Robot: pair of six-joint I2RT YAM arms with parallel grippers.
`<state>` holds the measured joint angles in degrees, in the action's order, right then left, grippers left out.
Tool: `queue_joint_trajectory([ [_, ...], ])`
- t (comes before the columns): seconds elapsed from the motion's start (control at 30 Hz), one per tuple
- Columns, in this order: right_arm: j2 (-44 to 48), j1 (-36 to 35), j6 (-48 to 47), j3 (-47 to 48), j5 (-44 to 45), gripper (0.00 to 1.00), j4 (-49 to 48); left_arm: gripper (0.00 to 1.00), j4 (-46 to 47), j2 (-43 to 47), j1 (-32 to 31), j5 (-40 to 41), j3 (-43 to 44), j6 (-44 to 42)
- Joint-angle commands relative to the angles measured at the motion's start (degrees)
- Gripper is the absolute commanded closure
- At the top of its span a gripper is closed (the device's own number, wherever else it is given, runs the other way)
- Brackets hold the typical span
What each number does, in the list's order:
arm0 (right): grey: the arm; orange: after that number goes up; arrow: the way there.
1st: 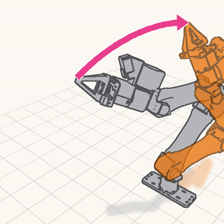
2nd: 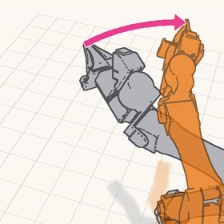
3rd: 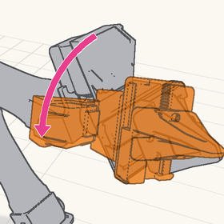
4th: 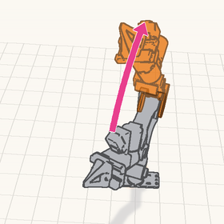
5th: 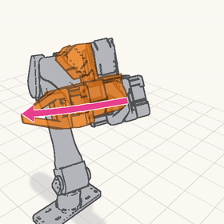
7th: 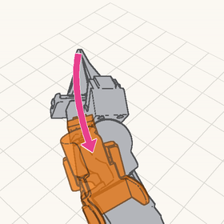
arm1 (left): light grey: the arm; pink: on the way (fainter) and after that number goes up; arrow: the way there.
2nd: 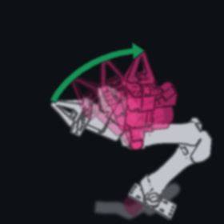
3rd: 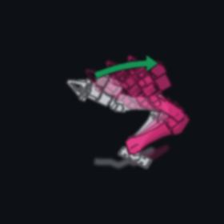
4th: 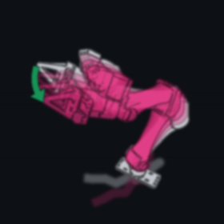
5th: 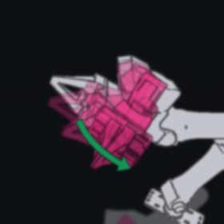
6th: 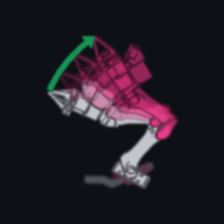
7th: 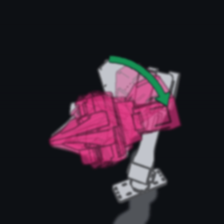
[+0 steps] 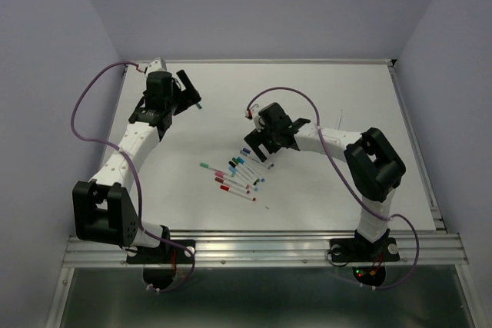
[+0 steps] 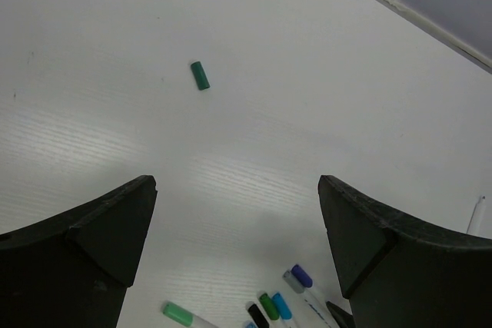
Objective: Open the pen caps
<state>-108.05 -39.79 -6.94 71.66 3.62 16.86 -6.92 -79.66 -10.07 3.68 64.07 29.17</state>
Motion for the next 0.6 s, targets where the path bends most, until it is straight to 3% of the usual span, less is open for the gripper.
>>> queue_joint_trajectory([
  [0.0,-0.14,-0.73,-0.53,1.82,-1.16,0.00,0.54,0.01,2.26,0.47,-0.22,-0.08,-0.35,-0.96],
  [0.47,-2.34,-2.31,-0.80,0.76,-0.10,0.03,1.86,0.01,2.17,0.29,-0.13,0.36,-0.35,-1.57],
  [0.57,-2.34,-2.31,-0.53,0.59,0.60,0.09,1.77,0.01,2.17,0.20,-0.13,0.54,-0.35,-1.57],
])
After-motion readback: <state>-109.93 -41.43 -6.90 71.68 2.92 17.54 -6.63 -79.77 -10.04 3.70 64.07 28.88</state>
